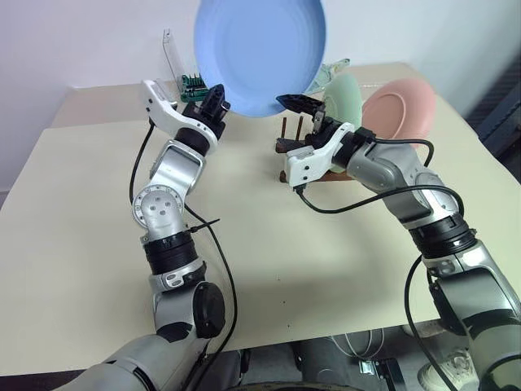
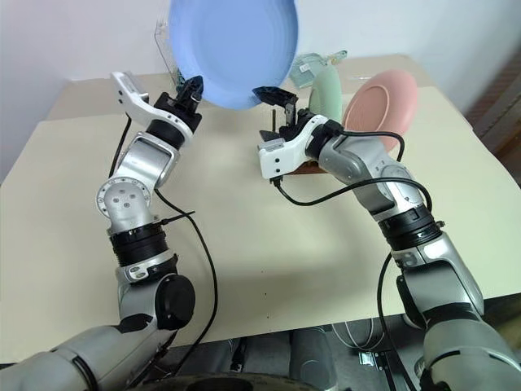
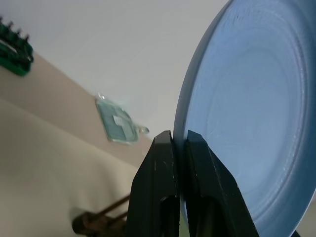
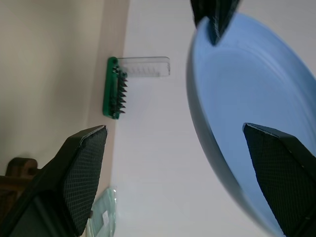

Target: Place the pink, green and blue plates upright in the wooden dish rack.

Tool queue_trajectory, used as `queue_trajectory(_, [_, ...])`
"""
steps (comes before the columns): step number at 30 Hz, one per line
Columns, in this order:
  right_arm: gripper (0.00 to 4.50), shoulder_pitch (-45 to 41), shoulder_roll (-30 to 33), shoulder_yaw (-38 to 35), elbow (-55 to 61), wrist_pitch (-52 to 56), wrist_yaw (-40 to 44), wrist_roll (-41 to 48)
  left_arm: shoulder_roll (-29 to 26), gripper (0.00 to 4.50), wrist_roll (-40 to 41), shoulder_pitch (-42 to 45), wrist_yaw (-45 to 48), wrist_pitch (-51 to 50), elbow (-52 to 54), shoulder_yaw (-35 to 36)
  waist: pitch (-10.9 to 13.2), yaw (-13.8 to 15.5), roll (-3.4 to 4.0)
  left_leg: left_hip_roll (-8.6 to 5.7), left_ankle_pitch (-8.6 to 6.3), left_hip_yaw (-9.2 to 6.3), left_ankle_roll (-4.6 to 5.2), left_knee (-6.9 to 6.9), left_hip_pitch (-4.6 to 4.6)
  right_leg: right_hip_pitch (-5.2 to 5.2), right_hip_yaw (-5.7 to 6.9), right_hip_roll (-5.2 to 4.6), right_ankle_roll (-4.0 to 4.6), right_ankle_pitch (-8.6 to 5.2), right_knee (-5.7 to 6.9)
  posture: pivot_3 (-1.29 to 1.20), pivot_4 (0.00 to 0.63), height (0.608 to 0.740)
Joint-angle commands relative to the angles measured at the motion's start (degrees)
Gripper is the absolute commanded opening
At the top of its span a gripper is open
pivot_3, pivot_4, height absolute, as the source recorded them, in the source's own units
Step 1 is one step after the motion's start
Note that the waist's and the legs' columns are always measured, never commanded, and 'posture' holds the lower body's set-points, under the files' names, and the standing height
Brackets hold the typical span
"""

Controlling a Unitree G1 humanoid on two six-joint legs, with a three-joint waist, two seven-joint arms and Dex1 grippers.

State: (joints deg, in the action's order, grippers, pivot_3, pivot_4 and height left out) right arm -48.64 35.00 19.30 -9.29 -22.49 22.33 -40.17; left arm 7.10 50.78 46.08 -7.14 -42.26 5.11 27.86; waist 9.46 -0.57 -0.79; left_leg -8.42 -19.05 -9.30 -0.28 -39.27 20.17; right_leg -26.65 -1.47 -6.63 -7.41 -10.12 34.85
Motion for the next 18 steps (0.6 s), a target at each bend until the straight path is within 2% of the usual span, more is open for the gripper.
queue_trajectory(1, [4.5,-2.97,-0.53,-0.83,-0.23,-0.3,-1.77,-0.65,-0.47,0.05,1.82,-0.6,-0.53,0.16,3.54,-2.58,0.0,-0.01,0.0,0.0,0.0,0.0,0.0,0.0,0.0,0.0,0.0,0.01,0.0,0.0,0.0,0.0,0.15,0.74])
queue_trajectory(4, [4.5,-3.53,-0.87,-0.93,-0.9,-0.11,-1.93,-0.35,-0.91,0.05,1.9,-0.98,-0.6,0.42,3.93,-4.1,0.0,0.05,0.0,0.02,0.0,0.01,0.0,0.02,0.0,0.0,-0.01,0.03,0.01,0.0,-0.01,0.0,0.15,0.74])
queue_trajectory(7, [3.67,-3.87,-1.09,-0.99,-1.34,0.21,-2.58,-0.71,-1.49,0.0,1.48,-1.49,-0.08,0.46,4.68,-5.96,0.0,0.1,0.0,0.03,0.0,0.0,-0.01,0.02,-0.02,0.06,-0.01,0.06,0.04,0.02,-0.1,0.0,0.15,0.74])
queue_trajectory(14, [0.09,-4.23,-1.25,-1.13,-1.66,0.26,-3.08,-0.87,-3.29,0.0,0.41,-2.1,0.82,1.37,5.08,-8.94,0.0,0.02,0.0,0.14,0.02,0.0,-0.03,0.07,-0.02,0.11,0.01,0.18,0.16,0.14,-0.33,0.0,0.15,0.74])
queue_trajectory(18, [0.04,-4.44,-1.08,-1.41,-2.2,0.08,-3.6,-0.99,-5.16,0.0,-2.09,-2.16,3.17,2.47,4.74,-11.6,-0.01,0.01,0.01,0.23,0.03,0.04,-0.06,0.13,-0.02,0.13,0.01,0.25,0.18,0.25,-0.5,0.0,0.15,0.74])
